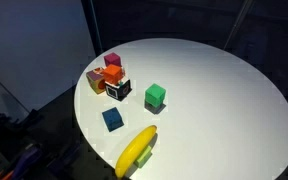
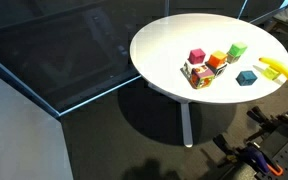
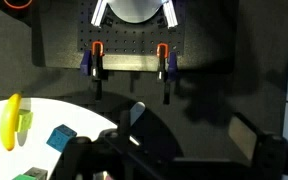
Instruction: Pick up the orange block from the stack and put it on top of the blue block
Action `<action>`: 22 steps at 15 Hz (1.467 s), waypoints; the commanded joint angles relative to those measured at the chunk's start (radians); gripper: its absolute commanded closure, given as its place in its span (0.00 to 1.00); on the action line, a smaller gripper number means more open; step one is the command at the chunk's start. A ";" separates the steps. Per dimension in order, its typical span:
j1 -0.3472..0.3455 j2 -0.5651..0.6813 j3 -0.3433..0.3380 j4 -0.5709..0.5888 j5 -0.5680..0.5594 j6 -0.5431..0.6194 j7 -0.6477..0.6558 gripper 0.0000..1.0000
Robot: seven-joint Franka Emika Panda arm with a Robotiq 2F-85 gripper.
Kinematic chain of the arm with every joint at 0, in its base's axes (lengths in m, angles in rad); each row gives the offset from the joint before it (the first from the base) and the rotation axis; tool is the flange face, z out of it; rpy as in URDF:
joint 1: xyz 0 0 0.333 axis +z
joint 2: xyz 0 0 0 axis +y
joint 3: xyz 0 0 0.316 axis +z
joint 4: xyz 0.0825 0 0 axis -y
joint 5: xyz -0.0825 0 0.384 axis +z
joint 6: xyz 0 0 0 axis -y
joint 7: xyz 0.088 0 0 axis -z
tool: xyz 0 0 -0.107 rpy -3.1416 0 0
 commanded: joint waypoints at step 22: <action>-0.062 0.092 -0.050 0.031 -0.005 0.353 0.010 0.00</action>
